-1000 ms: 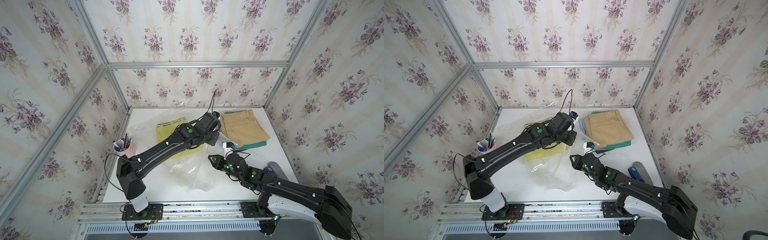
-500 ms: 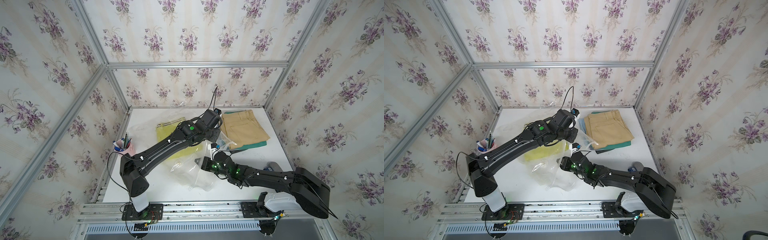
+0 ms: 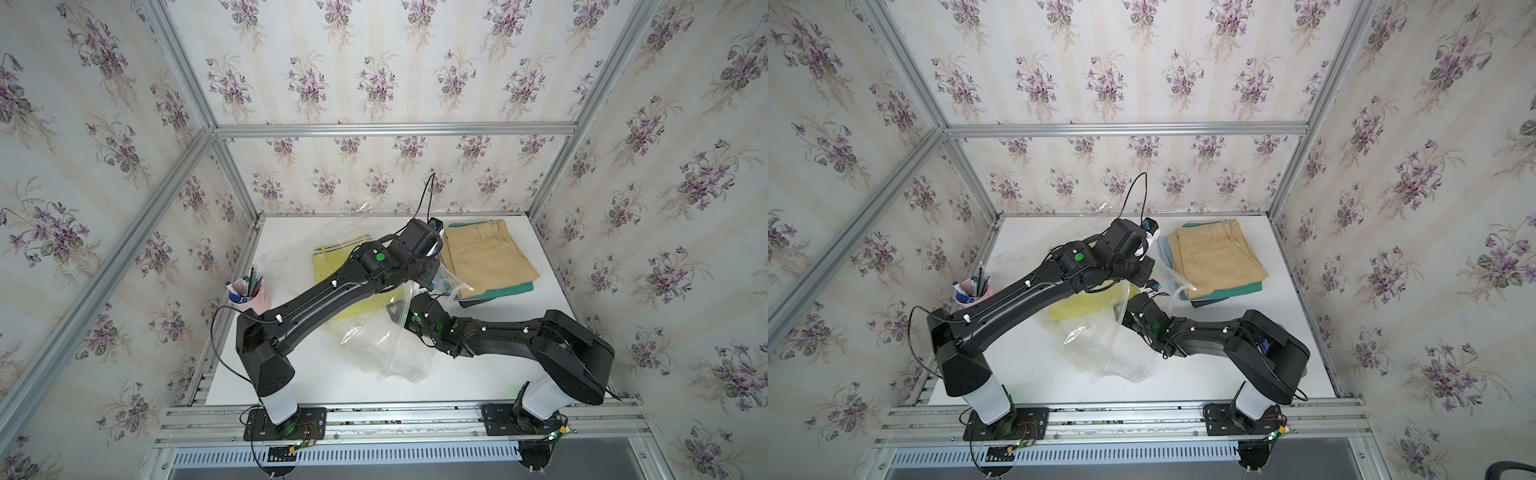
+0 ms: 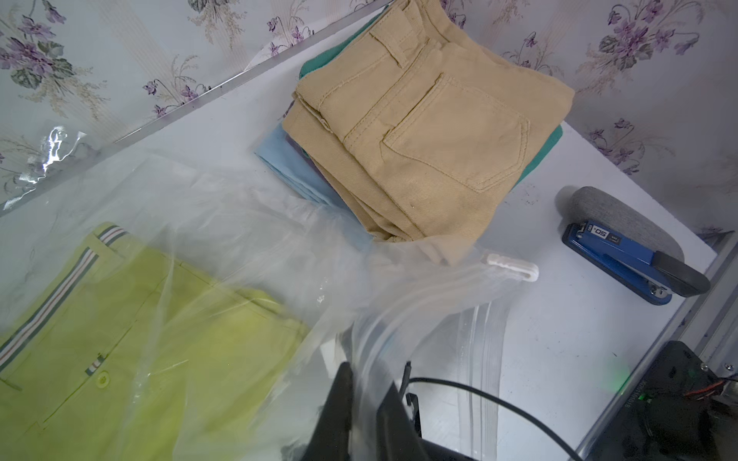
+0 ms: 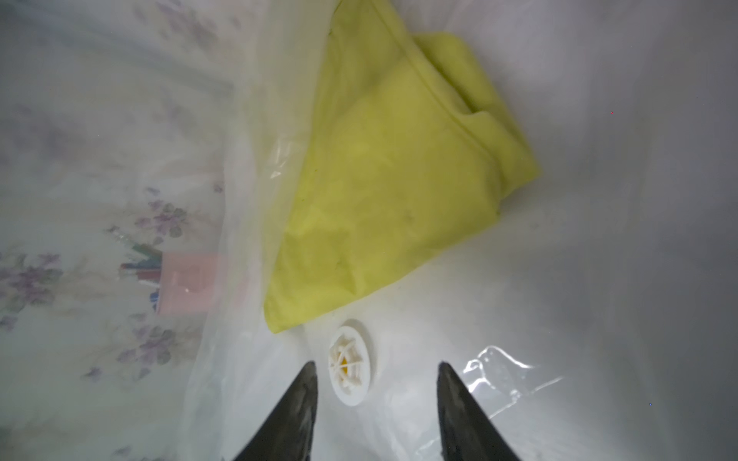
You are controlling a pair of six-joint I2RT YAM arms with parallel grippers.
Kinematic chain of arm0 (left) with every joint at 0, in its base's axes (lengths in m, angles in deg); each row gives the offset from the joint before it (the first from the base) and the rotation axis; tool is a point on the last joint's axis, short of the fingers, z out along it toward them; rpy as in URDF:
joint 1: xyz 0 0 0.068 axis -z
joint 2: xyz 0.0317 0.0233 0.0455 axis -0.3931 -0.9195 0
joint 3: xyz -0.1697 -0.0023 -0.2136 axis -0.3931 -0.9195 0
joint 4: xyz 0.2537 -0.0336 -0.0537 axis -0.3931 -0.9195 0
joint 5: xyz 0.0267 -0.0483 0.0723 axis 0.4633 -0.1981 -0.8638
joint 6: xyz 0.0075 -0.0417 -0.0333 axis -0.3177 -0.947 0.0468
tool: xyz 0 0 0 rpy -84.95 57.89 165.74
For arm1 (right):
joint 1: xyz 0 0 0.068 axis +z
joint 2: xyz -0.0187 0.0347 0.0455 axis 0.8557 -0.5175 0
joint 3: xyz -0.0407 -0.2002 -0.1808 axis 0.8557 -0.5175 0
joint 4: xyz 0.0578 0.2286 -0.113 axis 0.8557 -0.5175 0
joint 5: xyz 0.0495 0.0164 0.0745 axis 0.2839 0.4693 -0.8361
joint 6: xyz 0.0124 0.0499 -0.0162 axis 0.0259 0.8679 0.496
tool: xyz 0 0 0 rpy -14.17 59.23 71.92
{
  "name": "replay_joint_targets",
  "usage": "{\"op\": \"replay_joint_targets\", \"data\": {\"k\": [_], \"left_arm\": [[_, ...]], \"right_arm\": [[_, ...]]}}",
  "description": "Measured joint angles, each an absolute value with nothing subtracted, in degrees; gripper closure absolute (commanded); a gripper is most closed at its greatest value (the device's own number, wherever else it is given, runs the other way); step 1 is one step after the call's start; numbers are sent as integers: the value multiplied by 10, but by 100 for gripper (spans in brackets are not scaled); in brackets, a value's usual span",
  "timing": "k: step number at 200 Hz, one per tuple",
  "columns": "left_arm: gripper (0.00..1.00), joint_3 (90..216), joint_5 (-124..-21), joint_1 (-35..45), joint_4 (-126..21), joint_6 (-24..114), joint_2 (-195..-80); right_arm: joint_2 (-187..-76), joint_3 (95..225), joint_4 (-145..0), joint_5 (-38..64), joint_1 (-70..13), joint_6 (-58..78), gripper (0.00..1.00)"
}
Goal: Take the trousers out of the vacuum bag
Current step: Take out the trousers from the vacuum bag.
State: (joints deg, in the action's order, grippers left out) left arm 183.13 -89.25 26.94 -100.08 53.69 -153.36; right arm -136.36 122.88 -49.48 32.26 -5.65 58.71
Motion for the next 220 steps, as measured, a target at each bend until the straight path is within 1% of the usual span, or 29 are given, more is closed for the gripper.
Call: {"op": "replay_joint_targets", "data": {"k": [77, 116, 141, 182, 220], "left_arm": [[87, 1819, -892, 269, -997, 536, -1530], [87, 1819, -893, 269, -997, 534, -1531], [87, 1819, -895, 270, -997, 532, -1531], [87, 1815, -905, 270, -996, 530, -1529], [87, 1802, -913, 265, -997, 526, -1515]], "right_arm": [[-1453, 1236, -429, 320, -98, 601, 46], [-1493, 1245, -372, 321, -113, 608, 46], [-1517, 1258, -343, 321, -116, 616, 47], [-1546, 1281, -322, 325, -119, 617, 56], [-1554, 1294, -312, 332, -121, 609, 78]]}}
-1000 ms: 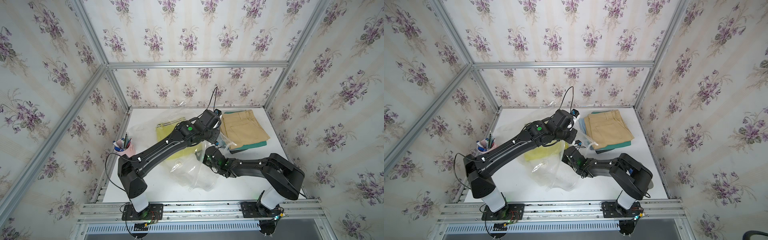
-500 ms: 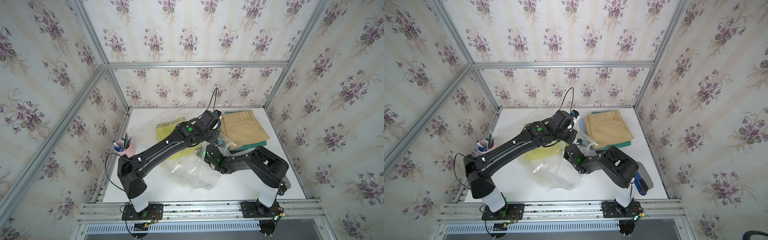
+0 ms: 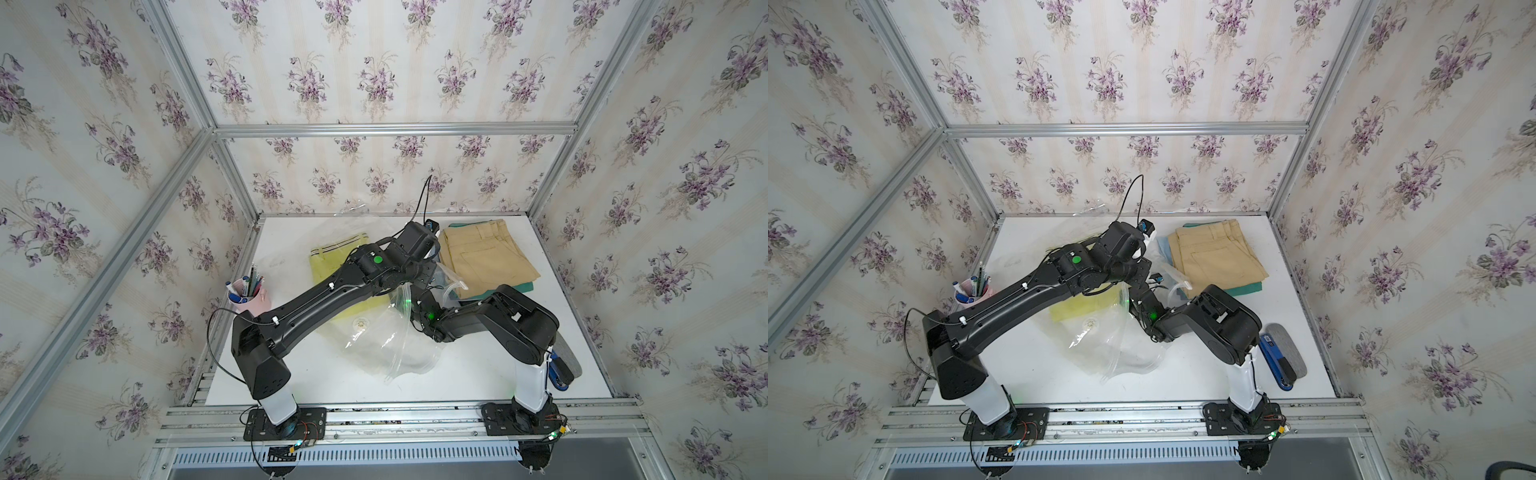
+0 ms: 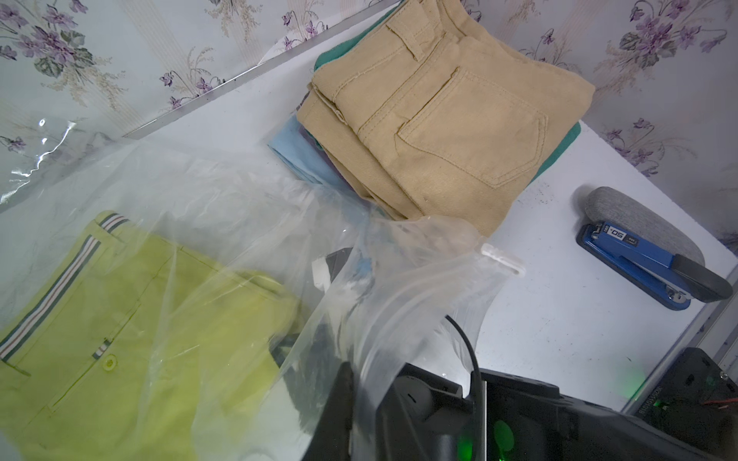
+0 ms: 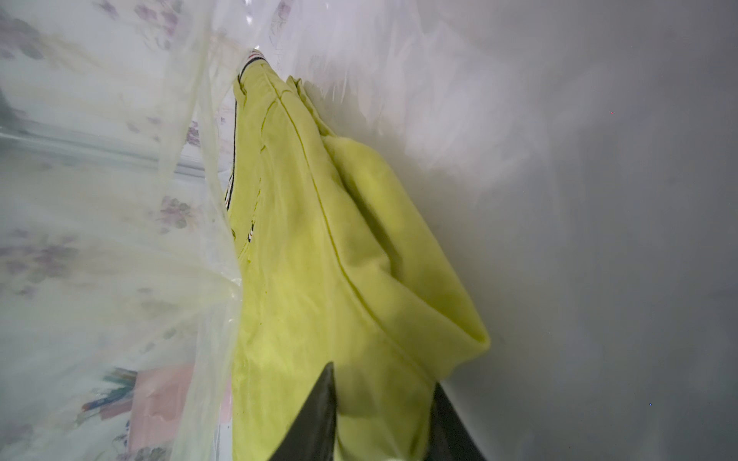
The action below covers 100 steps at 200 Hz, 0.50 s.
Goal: Take the trousers out of the vacuum bag
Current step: Take out the trousers from the vacuum bag.
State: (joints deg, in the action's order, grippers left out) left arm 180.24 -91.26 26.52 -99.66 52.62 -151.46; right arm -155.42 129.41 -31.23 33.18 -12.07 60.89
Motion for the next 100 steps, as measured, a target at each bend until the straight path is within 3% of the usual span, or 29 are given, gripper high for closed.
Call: {"op": "replay_joint_targets", "data": {"k": [41, 100], "left_arm": [[87, 1783, -913, 252, -994, 522, -1494], [87, 1754, -913, 232, -992, 518, -1472]], "right_arm": [[-1518, 1277, -297, 327, -121, 574, 99], [-1397, 1198, -307, 327, -113, 540, 100]]}}
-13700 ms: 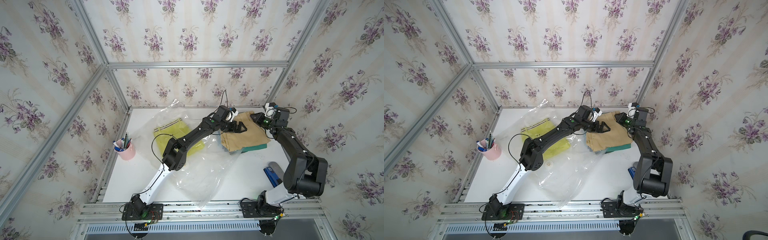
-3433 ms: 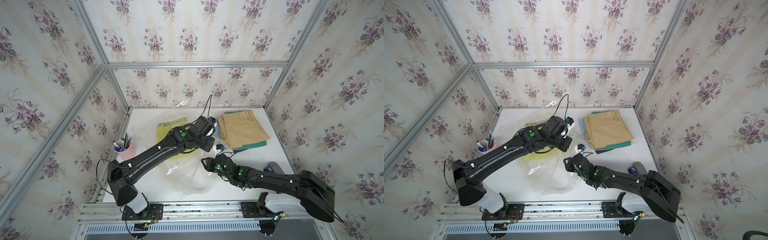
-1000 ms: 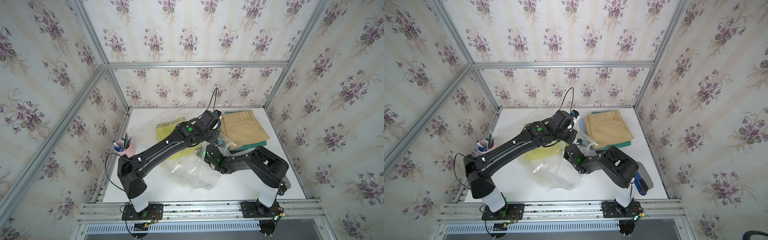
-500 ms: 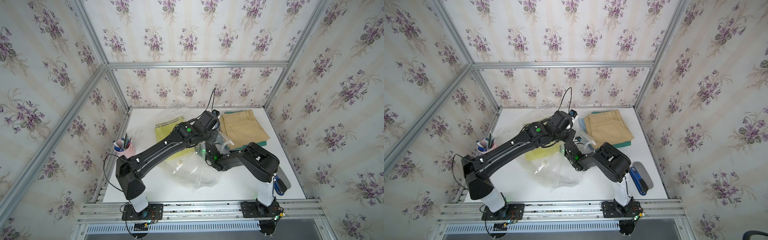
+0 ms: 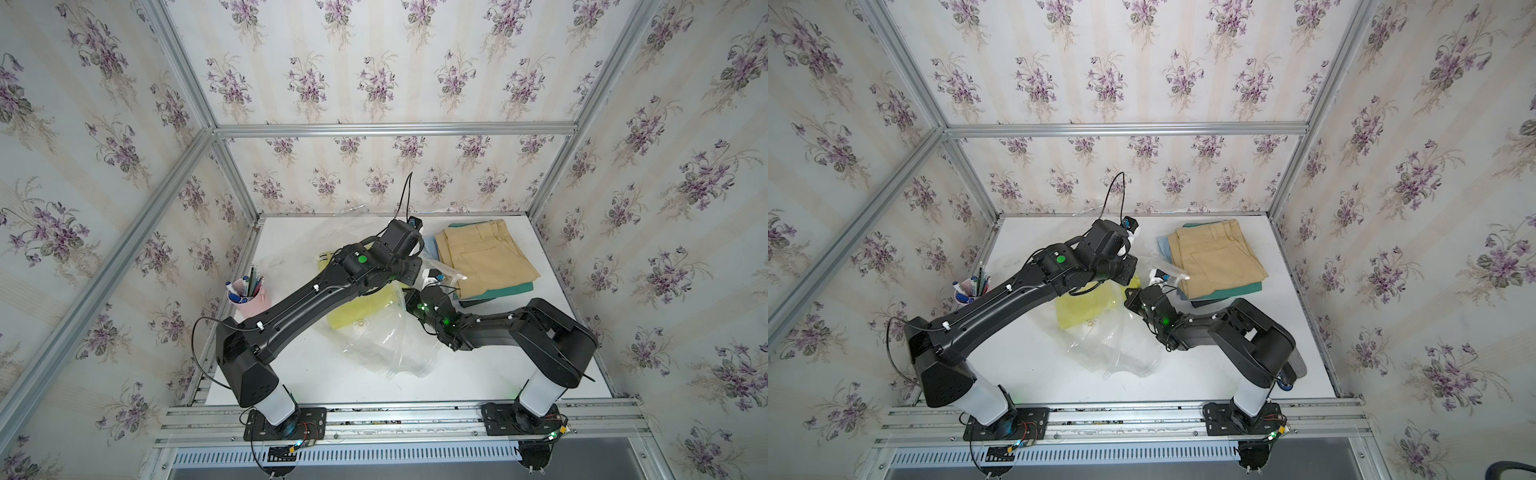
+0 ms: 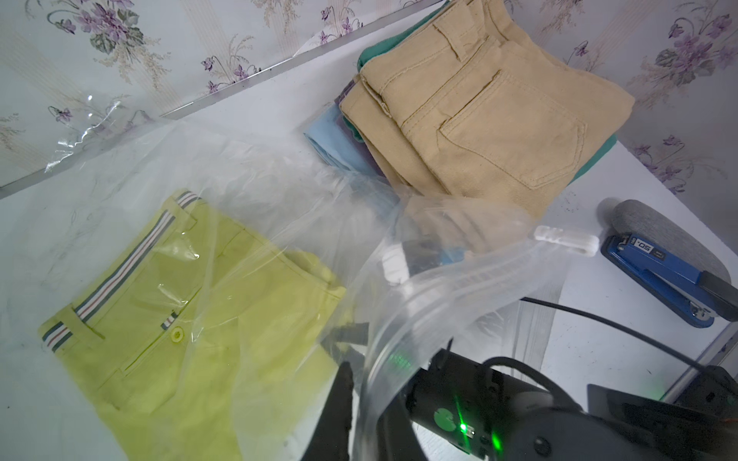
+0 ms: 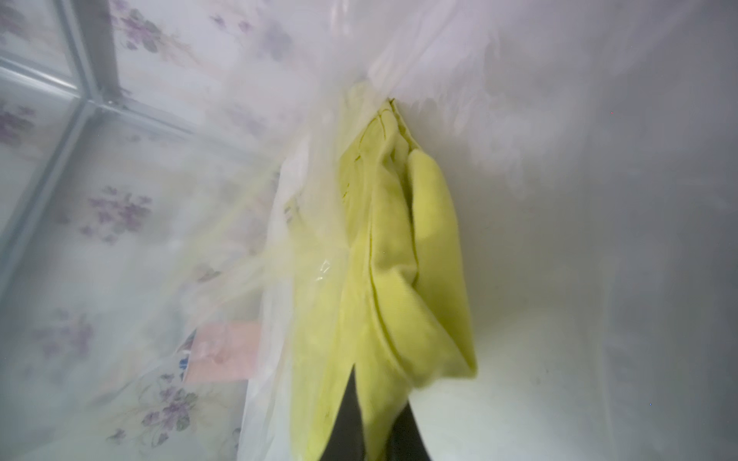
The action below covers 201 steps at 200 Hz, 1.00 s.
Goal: Take the trousers out of the vacuum bag
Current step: Take out the trousers from the vacuum bag.
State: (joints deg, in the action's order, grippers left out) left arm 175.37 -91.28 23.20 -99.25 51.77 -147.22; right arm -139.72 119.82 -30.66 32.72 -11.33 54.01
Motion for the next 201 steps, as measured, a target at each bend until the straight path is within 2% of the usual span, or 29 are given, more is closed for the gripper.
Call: {"op": "replay_joint_targets", "data": {"k": [68, 117, 136, 179, 201], "left_arm": [[86, 1743, -903, 230, -986, 518, -1471], [86, 1736, -877, 230, -973, 535, -1470], [86, 1730, -868, 230, -968, 542, -1469], [86, 1712, -855, 235, -963, 549, -1467], [85, 1706, -851, 240, -963, 550, -1462]], "right_arm": [[-1243, 1131, -405, 335, -83, 521, 100], [-1172, 1052, -450, 334, -79, 533, 99], [-1166, 1034, -453, 336, -79, 540, 92], [-1176, 1012, -447, 336, -78, 552, 52], [-1181, 1001, -431, 339, -79, 561, 44]]}}
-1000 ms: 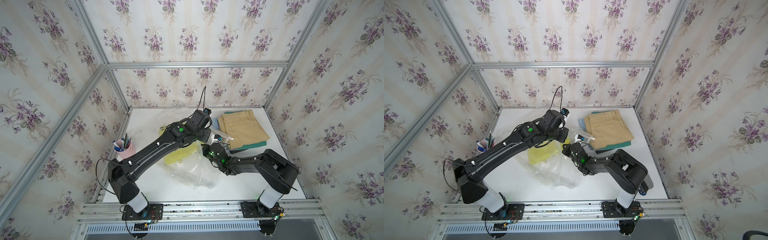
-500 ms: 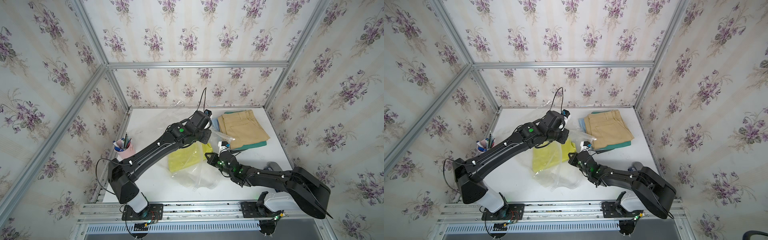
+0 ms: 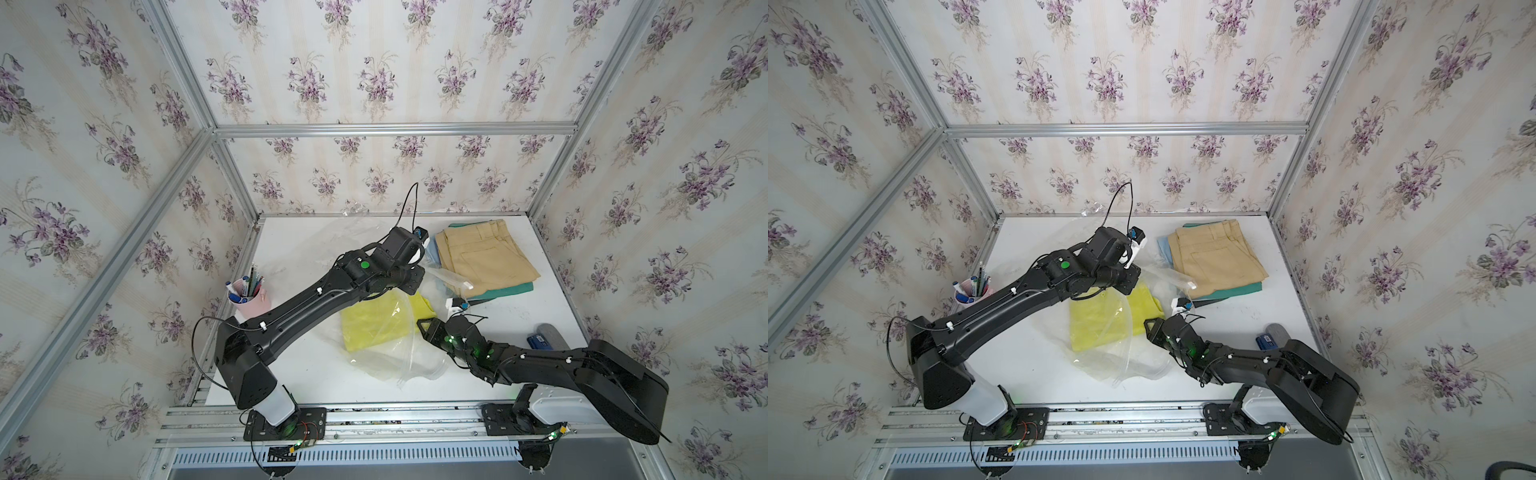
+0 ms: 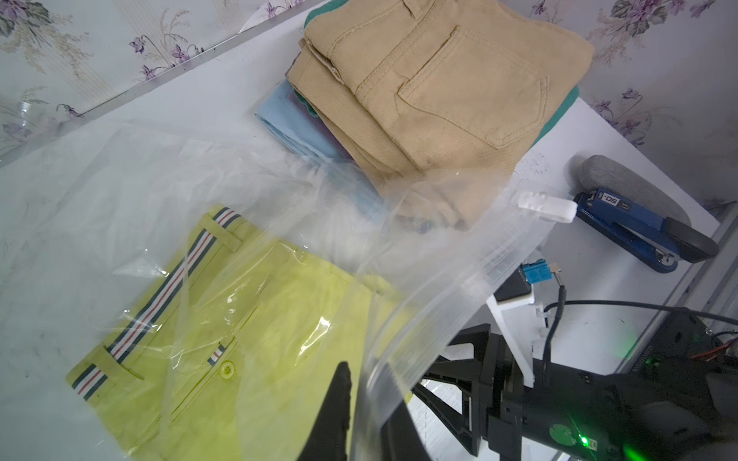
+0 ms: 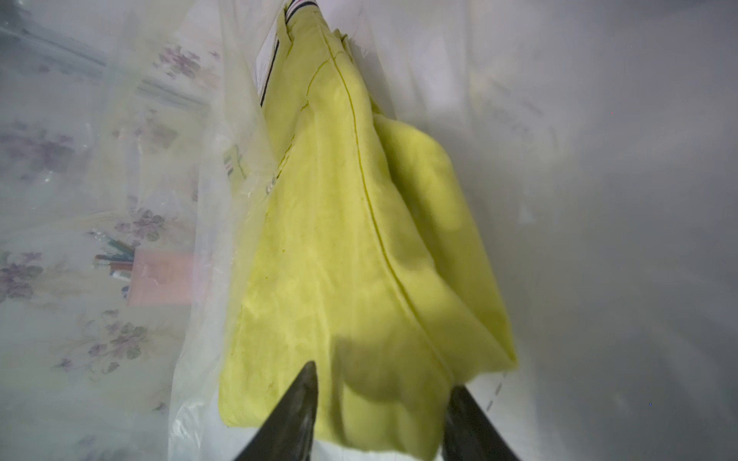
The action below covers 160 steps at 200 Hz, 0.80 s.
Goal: Take the trousers out of the vacuum bag
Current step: Take out the trousers from the vacuum bag.
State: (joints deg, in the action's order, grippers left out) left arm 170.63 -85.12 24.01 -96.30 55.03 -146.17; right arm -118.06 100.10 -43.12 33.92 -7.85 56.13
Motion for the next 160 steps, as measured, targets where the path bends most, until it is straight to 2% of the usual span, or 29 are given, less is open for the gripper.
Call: {"op": "replay_joint_targets", "data": {"k": [38, 81, 119, 160], "left_arm": [[85, 1702, -847, 244, -961, 550, -1459], [85, 1699, -847, 249, -954, 550, -1460], [84, 1690, -847, 251, -948, 550, -1460], [84, 1679, -847, 253, -943, 550, -1460]], "right_arm": [[-1202, 987, -397, 347, -79, 585, 42], [-1256, 993, -336, 347, -79, 589, 45], [-1305, 1010, -283, 348, -80, 586, 54], [-1333, 1033, -247, 340, -90, 562, 75]]}}
